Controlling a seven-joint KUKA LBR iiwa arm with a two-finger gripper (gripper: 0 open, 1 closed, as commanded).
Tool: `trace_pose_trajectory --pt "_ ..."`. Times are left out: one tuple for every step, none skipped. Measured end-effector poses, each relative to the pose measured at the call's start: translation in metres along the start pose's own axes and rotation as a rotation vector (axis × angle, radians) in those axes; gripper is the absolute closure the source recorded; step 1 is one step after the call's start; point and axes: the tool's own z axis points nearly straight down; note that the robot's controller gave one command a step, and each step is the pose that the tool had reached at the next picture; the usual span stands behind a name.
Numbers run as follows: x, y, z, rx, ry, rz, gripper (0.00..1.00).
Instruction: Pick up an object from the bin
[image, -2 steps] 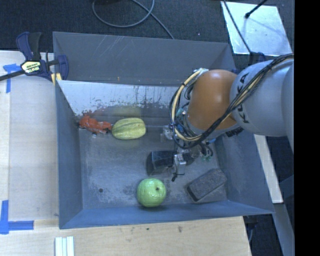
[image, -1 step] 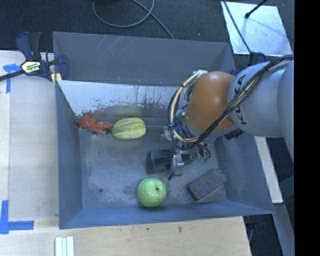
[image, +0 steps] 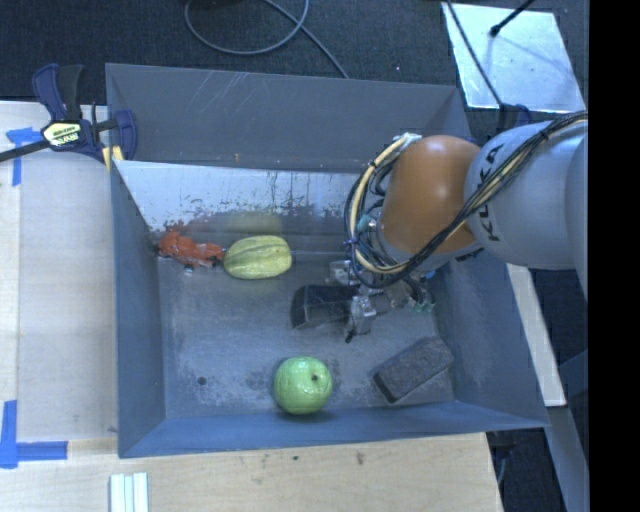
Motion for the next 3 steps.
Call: trace_pose_trajectory --pt "0.000 0.000 0.000 0.000 0.000 0.000 1.00" --pt "0.008 0.000 -0.029 -0.002 0.012 -0.011 1.00" --pt "0.001 -0.009 -0.092 -0.001 0.004 -0.032 1.00"
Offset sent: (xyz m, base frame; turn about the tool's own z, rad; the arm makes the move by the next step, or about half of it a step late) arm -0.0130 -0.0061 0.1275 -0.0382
